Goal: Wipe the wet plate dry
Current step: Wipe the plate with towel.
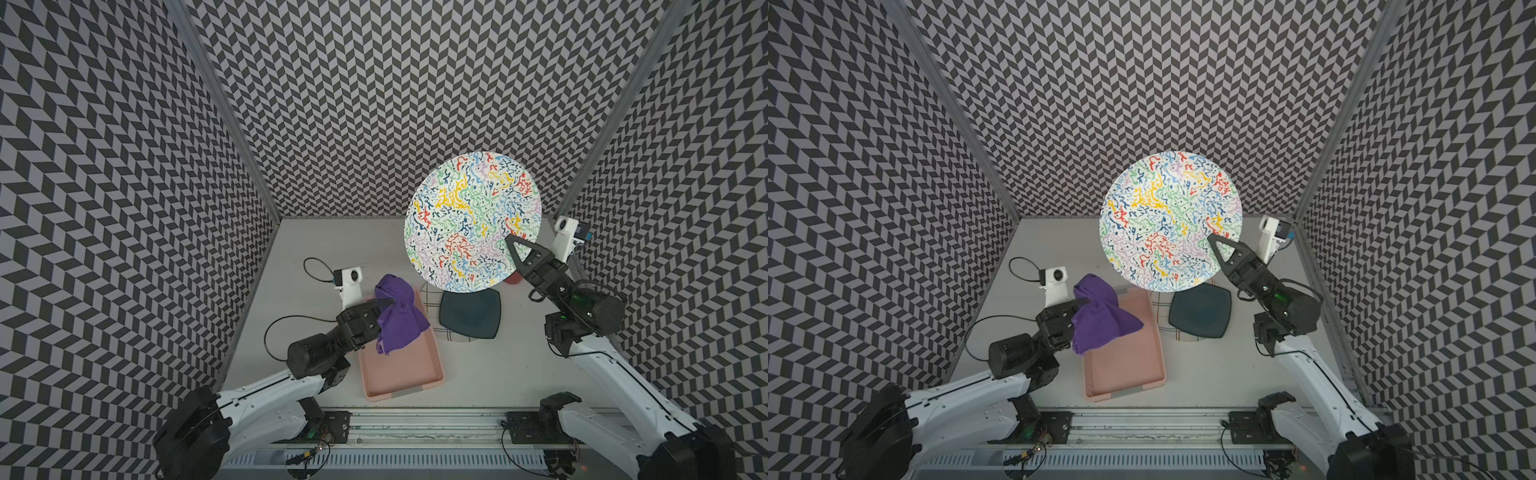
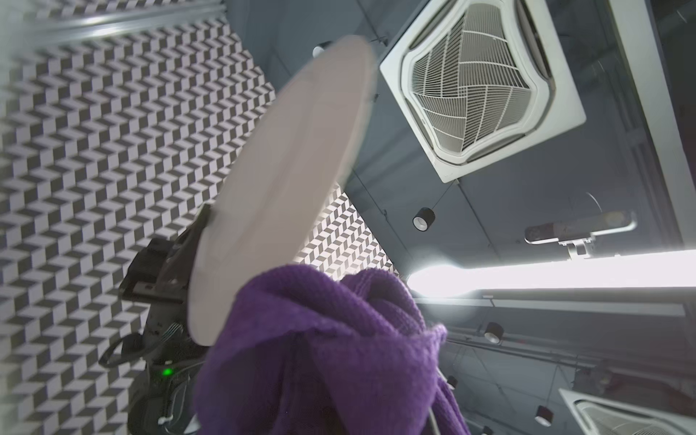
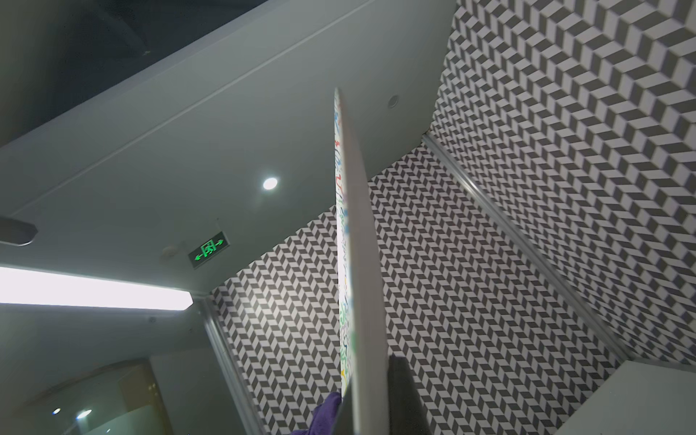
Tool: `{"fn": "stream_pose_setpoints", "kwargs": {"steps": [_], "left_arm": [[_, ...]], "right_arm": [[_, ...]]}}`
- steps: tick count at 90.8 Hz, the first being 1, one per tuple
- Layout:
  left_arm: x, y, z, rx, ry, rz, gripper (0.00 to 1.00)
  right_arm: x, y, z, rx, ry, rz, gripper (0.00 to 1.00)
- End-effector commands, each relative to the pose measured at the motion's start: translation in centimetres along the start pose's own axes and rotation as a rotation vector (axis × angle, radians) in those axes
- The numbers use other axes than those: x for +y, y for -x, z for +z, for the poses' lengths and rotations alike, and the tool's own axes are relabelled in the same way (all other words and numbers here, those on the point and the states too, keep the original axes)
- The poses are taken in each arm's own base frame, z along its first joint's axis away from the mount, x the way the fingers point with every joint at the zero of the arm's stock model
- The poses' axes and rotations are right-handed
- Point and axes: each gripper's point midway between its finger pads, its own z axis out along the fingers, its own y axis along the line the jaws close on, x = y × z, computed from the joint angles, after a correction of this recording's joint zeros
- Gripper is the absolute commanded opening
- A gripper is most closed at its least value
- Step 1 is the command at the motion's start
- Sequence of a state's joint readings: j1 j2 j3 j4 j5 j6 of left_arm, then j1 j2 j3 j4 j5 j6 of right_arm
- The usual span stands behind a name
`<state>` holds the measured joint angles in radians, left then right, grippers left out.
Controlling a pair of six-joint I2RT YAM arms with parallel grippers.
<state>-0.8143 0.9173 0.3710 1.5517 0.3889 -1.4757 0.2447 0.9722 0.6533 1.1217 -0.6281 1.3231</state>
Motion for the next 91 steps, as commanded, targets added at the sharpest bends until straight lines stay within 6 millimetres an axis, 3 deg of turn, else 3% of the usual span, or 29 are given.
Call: {"fn": "stream_pose_setpoints", "kwargs": {"steps": [1, 9, 16, 37, 45, 53, 61, 66, 72, 77, 83, 91], "left_arm": [[0.7, 0.2, -0.4, 0.044, 0.139, 0.308, 0.00], [4.1, 1.5, 0.0, 0.087, 0.445, 0.548, 0.00], [6.1, 3.5, -0.2, 0.101, 0.672, 0.730, 0.00], [11.4, 5.7, 0.0, 0.188, 0.937, 0.888, 0.00], [11.8, 6.5, 0.2, 0.152, 0.969, 0.887, 0.00], [11.4, 9.0, -0.5, 0.068, 1.061, 0.931, 0.00], [10.3, 12.4, -1.5, -0.002, 1.190, 1.029, 0.00], [9.7, 13.4, -1.3, 0.011, 1.217, 1.097, 0.00], [10.6, 12.0, 0.4, 0.153, 1.139, 1.135, 0.00], [13.3, 9.3, 1.4, 0.316, 1.093, 1.088, 0.00], [16.2, 5.9, 1.3, 0.448, 1.110, 1.048, 0.00], [19.0, 2.8, -0.5, 0.516, 1.149, 0.994, 0.00]], "right_arm": [[-0.2, 0.7, -0.3, -0.031, -0.082, -0.075, 0.00], [-1.4, -0.1, -0.2, -0.001, -0.166, -0.127, 0.00], [-0.8, -0.6, 0.1, 0.005, -0.171, -0.167, 0.00], [0.9, -2.8, 1.6, 0.046, -0.136, -0.214, 0.00], [1.2, -4.0, 1.6, 0.073, -0.116, -0.210, 0.00], [1.0, -6.0, 1.1, 0.112, -0.112, -0.209, 0.00], [0.9, -9.4, 0.3, 0.161, -0.066, -0.163, 0.00], [2.0, -11.7, 0.3, 0.202, 0.002, -0.121, 0.00], [3.1, -13.7, 0.5, 0.229, 0.043, -0.104, 0.00], [3.8, -14.1, 0.7, 0.222, 0.064, -0.101, 0.00], [4.5, -13.3, 1.0, 0.187, 0.084, -0.093, 0.00], [5.1, -10.9, 1.3, 0.096, 0.077, -0.086, 0.00]]}}
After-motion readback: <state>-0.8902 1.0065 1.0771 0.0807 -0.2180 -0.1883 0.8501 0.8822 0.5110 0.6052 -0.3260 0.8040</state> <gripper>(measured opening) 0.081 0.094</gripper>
